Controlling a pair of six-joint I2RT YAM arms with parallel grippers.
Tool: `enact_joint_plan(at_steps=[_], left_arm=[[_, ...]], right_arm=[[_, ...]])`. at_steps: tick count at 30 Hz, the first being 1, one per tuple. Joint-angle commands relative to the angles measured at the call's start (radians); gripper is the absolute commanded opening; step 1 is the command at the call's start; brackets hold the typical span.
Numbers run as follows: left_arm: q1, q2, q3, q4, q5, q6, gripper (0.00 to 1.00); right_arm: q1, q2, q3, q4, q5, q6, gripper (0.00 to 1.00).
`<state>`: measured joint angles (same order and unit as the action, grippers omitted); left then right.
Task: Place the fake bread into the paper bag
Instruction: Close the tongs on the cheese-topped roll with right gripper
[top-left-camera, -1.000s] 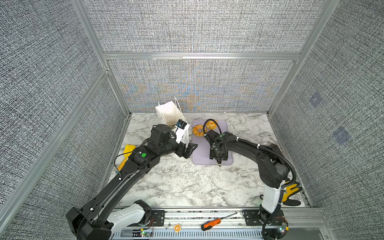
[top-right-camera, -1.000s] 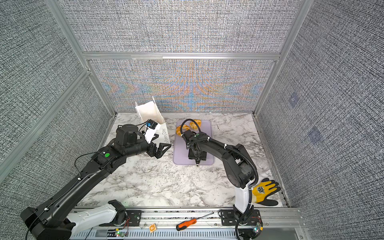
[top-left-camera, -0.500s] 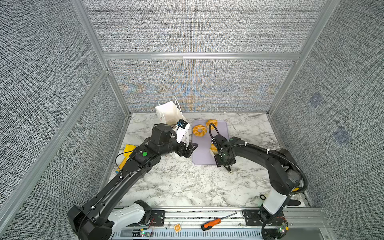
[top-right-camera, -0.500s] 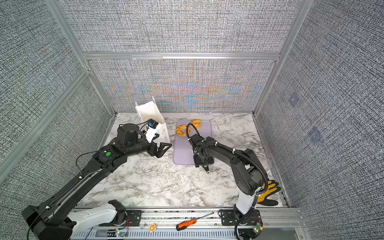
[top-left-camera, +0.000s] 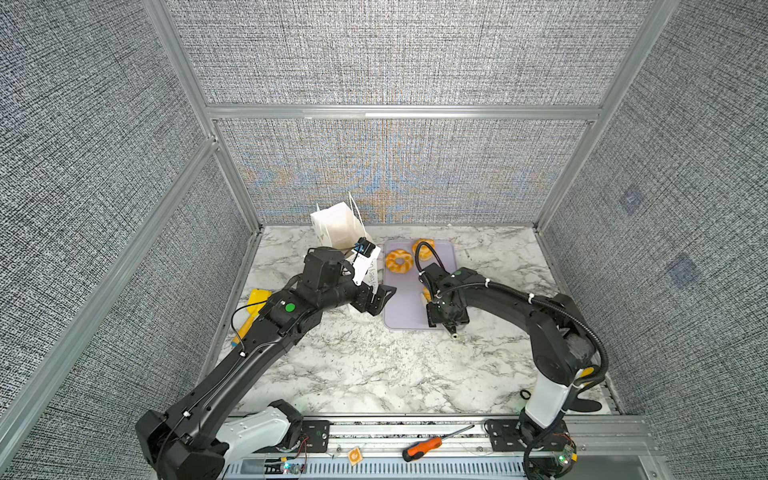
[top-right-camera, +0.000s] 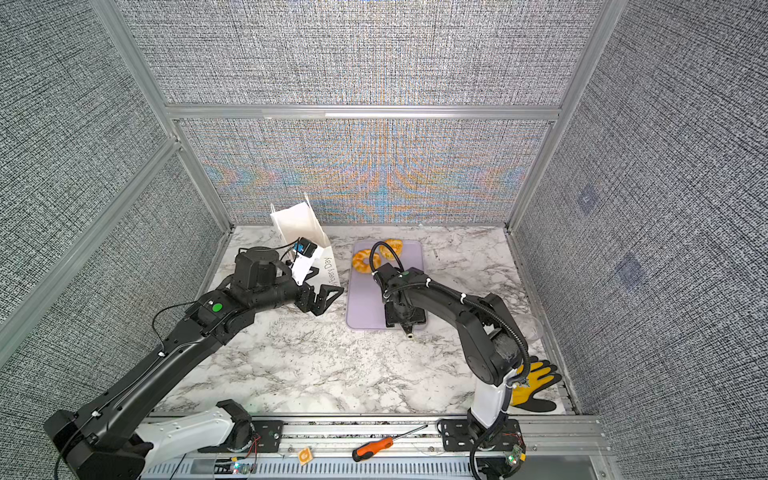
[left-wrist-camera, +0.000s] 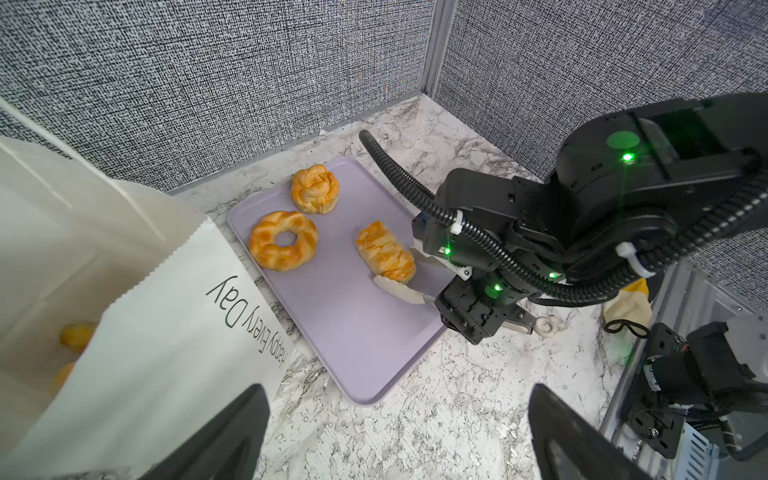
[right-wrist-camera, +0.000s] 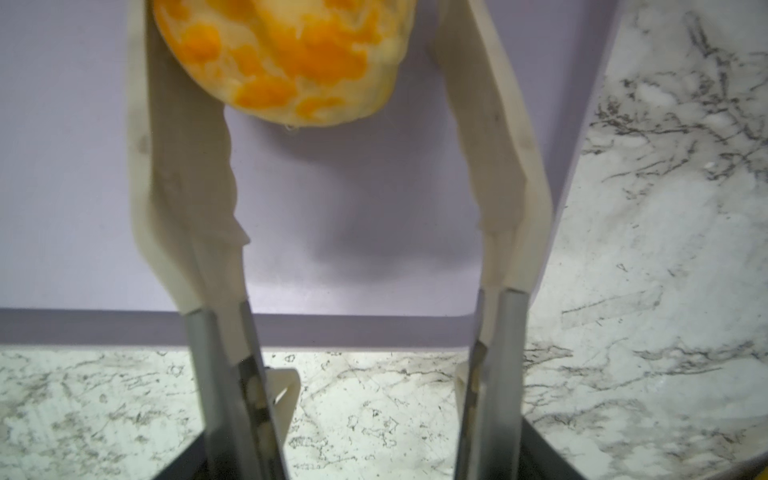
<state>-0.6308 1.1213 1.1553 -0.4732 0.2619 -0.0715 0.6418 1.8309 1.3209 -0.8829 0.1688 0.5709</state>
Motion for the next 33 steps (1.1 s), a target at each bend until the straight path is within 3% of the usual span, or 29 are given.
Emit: enact_joint_plan(at_steps=[1,15,25,33], left_arm=[[0.002,-0.006,0.0,0.015,0.003,0.004,0.99],[0.002,-0.017,-0.005,0.005,-0.011,0.015,0.99],[0.002,-0.012,-0.006,0.001,-0.019,0.019,0.99],[0.002,-0.005,0.009,-0.004,-0.042,0.033,0.99]], right_arm=[[0.003,0.022,0.032,-0.019,0.011,0.07,0.72],[-0.014,0.113,0.118,-0.033,0.044,0.133,0.75],[-0.016,0.09,0.085,-0.039,0.02,0.065,0.59],[-0.017,0.023,0.027,-0.021,0.008,-0.021,0.55]])
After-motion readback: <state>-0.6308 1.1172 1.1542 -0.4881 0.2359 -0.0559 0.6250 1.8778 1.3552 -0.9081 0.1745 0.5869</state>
